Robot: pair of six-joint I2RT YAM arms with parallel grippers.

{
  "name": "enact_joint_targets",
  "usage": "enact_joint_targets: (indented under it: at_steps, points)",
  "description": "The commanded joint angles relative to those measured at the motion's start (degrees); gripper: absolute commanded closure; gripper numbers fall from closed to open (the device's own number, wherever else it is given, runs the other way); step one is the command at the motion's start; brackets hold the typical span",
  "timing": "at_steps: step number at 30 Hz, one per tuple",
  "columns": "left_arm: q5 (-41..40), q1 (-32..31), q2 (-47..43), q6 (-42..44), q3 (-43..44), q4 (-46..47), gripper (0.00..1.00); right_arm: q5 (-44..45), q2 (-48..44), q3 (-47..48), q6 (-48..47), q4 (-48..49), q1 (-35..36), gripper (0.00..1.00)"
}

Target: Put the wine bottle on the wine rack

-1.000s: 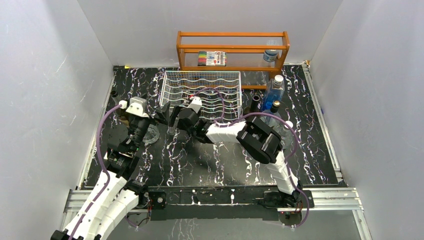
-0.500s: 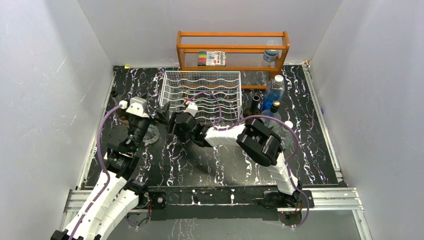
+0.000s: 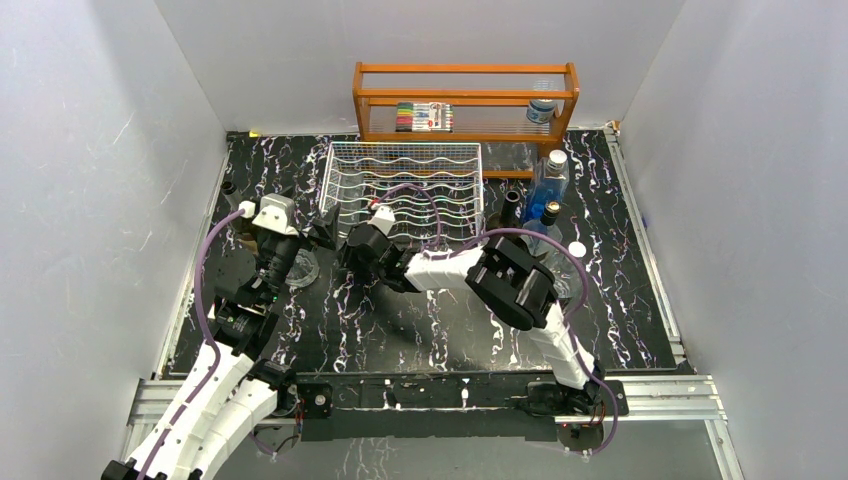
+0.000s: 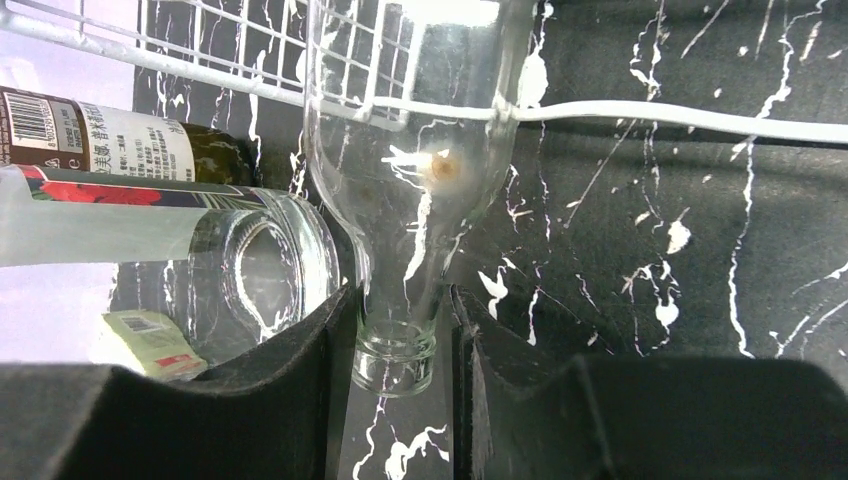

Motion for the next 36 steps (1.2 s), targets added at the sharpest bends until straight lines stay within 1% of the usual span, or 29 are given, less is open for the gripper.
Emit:
enact_joint_targets:
  at_steps: [1, 3, 12, 17, 22, 25, 27, 32, 36]
  points:
    - [0.8, 0.5, -0.8, 0.4, 0.7, 1.6, 0.02, 2.4, 0.9, 3.8, -1.9, 1.2, 0.0, 0.69]
    - [0.9, 0.5, -0.8, 0.5, 0.8, 1.5, 0.02, 3.0, 1.3, 4.4, -2.9, 1.0, -0.1, 0.71]
    - [0.9, 0.4, -0.8, 0.7, 0.6, 1.7, 0.02, 2.8, 1.5, 5.8, -4.0, 0.5, -1.5, 0.76]
    - [0.9, 0.5, -0.9, 0.8, 0.5, 1.6, 0.02, 2.1, 0.7, 5.7, -4.0, -0.3, -2.2, 0.76]
    - [1.0, 0.4, -0.9, 0.8, 0.6, 1.7, 0.02, 2.0, 0.5, 6.0, -4.5, -0.2, -2.6, 0.74]
    - [1.0, 0.5, -0.9, 0.6, 0.6, 1.6, 0.02, 0.5, 0.5, 6.1, -6.2, 1.4, -2.7, 0.68]
    - [0.5, 0.5, -0.8, -0.4, 1.0, 0.9, 0.02, 0.2, 0.2, 6.5, -7.1, 1.1, -2.7, 0.59]
    - [-1.0, 0.5, 0.4, -1.7, 3.7, -2.9, 0.02, -0.4, -1.0, 7.0, -7.7, 1.1, -2.8, 0.50]
    - [-2.9, 0.5, 0.3, -2.3, 4.4, -3.5, 0.02, -2.4, -2.2, 6.2, -5.8, 2.0, -3.1, 0.33]
